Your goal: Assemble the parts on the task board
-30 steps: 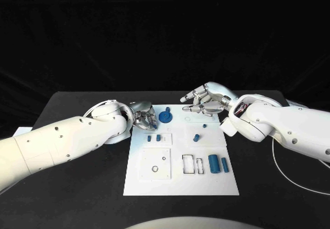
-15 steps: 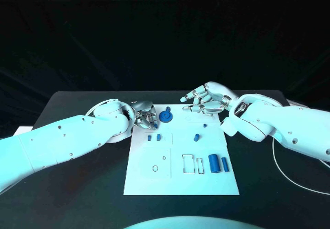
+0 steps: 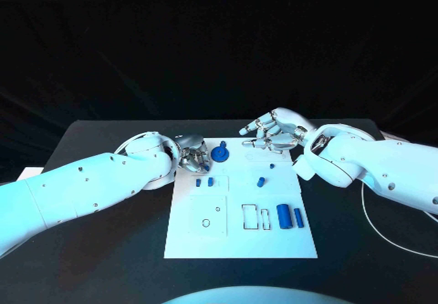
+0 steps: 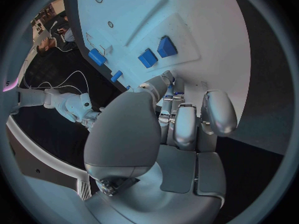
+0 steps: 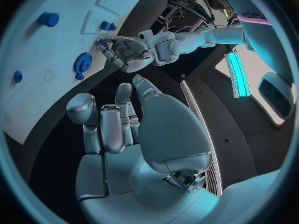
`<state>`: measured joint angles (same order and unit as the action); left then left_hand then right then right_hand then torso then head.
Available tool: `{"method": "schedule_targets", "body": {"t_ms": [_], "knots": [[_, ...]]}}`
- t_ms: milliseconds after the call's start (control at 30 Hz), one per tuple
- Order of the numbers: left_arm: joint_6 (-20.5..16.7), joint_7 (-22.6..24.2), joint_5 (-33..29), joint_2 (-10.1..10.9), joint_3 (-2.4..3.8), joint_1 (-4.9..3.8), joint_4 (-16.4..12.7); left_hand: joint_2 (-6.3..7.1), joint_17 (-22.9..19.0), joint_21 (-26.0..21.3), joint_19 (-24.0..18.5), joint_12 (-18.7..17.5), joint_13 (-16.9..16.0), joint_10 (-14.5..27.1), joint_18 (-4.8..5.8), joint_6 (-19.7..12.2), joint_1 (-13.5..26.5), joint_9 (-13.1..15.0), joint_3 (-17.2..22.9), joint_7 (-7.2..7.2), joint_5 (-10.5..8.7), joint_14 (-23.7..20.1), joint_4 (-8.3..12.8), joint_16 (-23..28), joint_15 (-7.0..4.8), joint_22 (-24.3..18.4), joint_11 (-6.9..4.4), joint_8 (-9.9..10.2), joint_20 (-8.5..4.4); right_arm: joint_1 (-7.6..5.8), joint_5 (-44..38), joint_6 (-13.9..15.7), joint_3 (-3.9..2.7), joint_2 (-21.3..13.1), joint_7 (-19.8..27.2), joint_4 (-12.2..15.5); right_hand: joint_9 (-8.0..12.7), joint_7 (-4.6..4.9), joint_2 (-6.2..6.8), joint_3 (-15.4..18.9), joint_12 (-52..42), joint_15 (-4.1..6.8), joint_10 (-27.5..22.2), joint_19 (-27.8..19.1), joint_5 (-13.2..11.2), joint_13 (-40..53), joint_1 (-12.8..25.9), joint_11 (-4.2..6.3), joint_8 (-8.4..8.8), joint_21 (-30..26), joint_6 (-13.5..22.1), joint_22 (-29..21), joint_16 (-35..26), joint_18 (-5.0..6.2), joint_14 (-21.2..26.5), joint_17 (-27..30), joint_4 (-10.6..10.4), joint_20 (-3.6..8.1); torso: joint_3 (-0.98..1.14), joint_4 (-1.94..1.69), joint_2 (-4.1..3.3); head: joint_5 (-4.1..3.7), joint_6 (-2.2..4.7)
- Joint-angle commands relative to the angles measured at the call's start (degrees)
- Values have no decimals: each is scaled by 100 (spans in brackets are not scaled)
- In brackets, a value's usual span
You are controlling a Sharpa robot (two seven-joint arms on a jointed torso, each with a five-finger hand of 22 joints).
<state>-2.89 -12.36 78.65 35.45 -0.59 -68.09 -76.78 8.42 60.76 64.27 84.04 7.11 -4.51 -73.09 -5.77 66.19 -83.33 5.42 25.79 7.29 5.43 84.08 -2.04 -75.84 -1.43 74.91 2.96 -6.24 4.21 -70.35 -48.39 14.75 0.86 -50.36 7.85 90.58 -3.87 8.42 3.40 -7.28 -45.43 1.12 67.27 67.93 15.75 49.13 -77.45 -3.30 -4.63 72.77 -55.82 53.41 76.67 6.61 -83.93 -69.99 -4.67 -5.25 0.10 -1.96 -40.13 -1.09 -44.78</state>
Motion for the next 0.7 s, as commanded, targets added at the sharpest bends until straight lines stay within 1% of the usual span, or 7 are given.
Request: {"method": "schedule_targets", "body": {"t_ms": [33, 267, 367, 600, 633, 700], "knots": [[184, -66, 62, 2, -12, 19, -23, -10, -8, 9, 53, -35, -8, -27, 76, 34, 54, 9, 26, -3, -39, 100, -2, 16, -26, 73, 6, -13, -22, 4, -31, -81, 0, 3, 19, 3, -3, 3, -56, -9, -20, -11, -16, -22, 37, -1, 6, 7, -18, -22, -46, -9, -26, 72, -166, 2, -15, -4, -1, -1, 3, 3, 1], [150, -101, 176, 3, -12, 24, -46, -2, -4, 14, 52, -49, -12, -44, 76, 51, 69, 8, 37, -8, -45, 101, 11, 9, -30, 80, 2, -11, -23, 5, -31, -80, 0, 2, 21, 3, -3, 4, -56, -10, -20, -11, -18, -27, 38, -5, 6, 7, -19, -28, -46, -19, -28, 74, -166, 4, -16, -4, 0, 0, 1, 0, 4], [144, -124, 201, 3, -12, 25, -37, 15, -12, 15, 49, -91, -6, -19, 77, 24, 96, -5, 53, 8, -46, 100, 22, 7, -22, 85, 15, 20, -21, 5, -31, -79, 0, 1, 21, 3, -3, 4, -56, -10, -20, -11, -18, -27, 38, -5, 6, 7, -19, -28, -46, -19, -28, 74, -166, 4, -16, -4, 2, 2, 0, 5, 5], [161, -194, 221, 7, -12, 25, -10, 120, -62, -25, 24, -320, 44, 221, 82, -272, 229, -112, 138, 141, -48, 90, 35, 1, 78, 84, 144, 239, 41, 5, -31, -79, 0, -2, 15, 1, -3, 4, -55, -9, 0, -11, -31, -45, 38, -25, 7, 6, -18, -43, -45, -49, -41, 80, -162, 22, -17, -4, 2, 1, 1, 4, 0], [163, -197, 221, 7, -13, 25, -7, 151, -85, -53, 13, -353, 54, 282, 79, -376, 253, -144, 159, 164, -47, 83, 40, 6, 101, 72, 171, 278, 58, 5, -31, -79, 0, -3, 14, 1, -3, 4, -55, -9, 0, -11, -31, -45, 38, -25, 7, 6, -18, -43, -45, -49, -41, 80, -162, 22, -17, -4, 1, -1, 2, 4, -2], [160, -199, 220, 7, -13, 25, -3, 181, -110, -82, 1, -366, 64, 350, 74, -458, 275, -165, 181, 166, -47, 73, 46, 12, 116, 61, 190, 281, 75, 5, -31, -79, 0, -5, 11, -1, -3, 4, -55, -9, 0, -11, -31, -45, 38, -25, 7, 6, -18, -43, -45, -49, -41, 80, -162, 22, -17, -4, 0, -1, 2, 3, -3]]}}
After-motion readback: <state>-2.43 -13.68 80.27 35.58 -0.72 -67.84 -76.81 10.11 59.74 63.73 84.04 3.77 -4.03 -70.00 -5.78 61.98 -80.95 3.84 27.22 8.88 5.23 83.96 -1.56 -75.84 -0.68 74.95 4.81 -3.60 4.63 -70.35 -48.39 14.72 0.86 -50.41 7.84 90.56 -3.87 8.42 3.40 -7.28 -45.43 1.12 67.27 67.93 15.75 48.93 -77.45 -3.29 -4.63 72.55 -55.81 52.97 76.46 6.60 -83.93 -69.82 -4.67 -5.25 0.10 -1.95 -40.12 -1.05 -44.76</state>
